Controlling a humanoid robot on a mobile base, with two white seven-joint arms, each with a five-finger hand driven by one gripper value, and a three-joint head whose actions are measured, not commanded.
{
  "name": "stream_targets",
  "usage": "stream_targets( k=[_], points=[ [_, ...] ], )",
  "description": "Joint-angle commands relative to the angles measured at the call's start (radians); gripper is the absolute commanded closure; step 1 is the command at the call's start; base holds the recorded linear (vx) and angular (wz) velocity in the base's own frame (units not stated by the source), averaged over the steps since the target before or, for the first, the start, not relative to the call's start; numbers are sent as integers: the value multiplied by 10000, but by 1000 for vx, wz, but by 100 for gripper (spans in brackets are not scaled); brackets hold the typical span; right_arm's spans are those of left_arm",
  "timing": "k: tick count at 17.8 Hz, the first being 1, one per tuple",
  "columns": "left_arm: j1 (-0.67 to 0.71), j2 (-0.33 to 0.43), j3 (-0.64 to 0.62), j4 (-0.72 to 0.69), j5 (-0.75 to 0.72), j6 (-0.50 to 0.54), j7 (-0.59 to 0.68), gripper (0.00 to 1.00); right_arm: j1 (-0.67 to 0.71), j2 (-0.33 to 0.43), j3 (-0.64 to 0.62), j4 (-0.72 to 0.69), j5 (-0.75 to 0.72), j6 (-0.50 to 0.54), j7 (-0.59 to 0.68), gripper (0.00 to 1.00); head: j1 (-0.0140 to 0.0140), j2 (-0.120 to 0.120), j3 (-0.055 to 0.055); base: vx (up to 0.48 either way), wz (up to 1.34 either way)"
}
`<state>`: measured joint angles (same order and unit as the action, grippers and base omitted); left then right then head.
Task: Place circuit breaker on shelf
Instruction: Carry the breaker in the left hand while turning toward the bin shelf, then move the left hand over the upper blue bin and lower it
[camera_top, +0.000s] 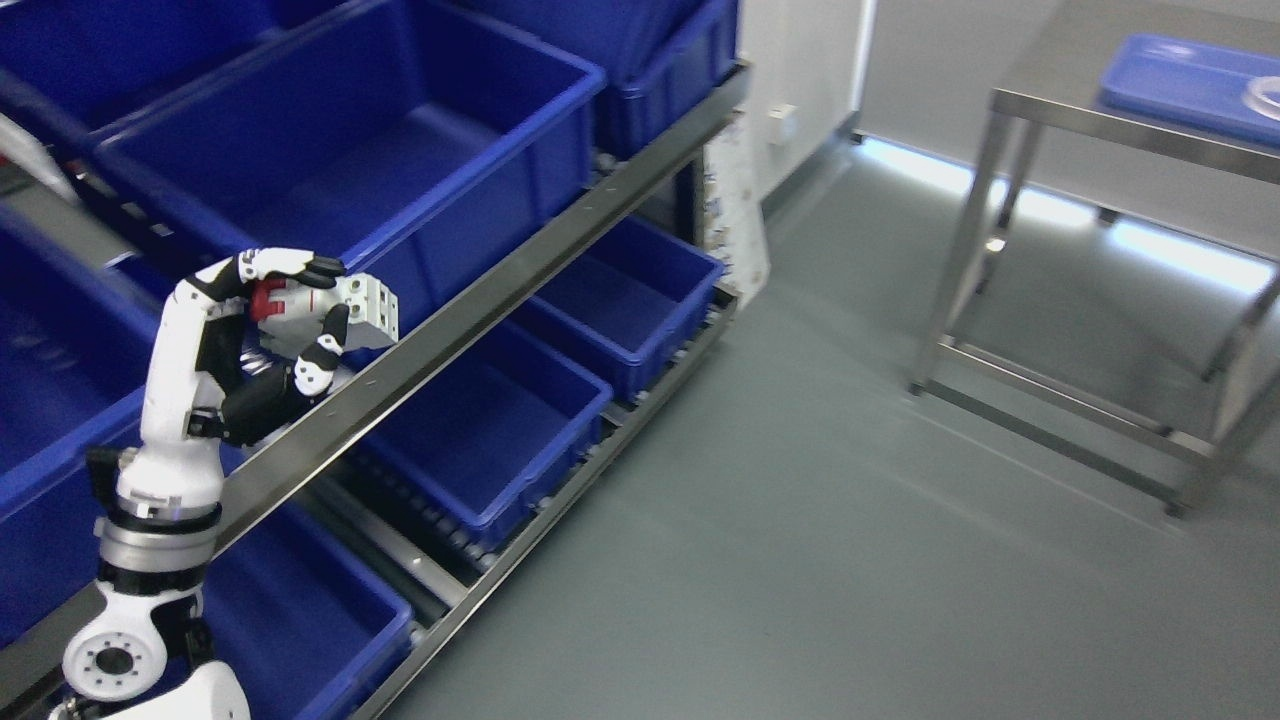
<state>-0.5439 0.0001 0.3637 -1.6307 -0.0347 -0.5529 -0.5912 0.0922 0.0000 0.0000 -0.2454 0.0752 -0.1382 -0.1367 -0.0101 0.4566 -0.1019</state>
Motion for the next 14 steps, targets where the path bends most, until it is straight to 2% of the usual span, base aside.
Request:
stream_targets(
  k=[1,3,5,9,14],
  points=[
    [-1891,367,-16,260,-1858,848,-70,97,-1,-175,199,0,0,2164,1,0,0,0,0,-58,1213],
    [-2199,413,-62,628,-2656,1110,-131,96,-1,-175,199,0,0,2164,1,0,0,0,0,-52,1021],
    [-2643,536,-338,1454,-3455,1341,-667,96,-1,-175,199,0,0,2164,1,0,0,-2,0,30,759],
    [-3395,551,-431,3340,-5050,1326,-684,95,-1,-175,199,0,0,2164,1,0,0,-2,0,75,519],
    [-4576,551,-431,5487,-5773,1326,-516,95,-1,-175,199,0,0,2164,1,0,0,-3,0,71,364]
  ],
)
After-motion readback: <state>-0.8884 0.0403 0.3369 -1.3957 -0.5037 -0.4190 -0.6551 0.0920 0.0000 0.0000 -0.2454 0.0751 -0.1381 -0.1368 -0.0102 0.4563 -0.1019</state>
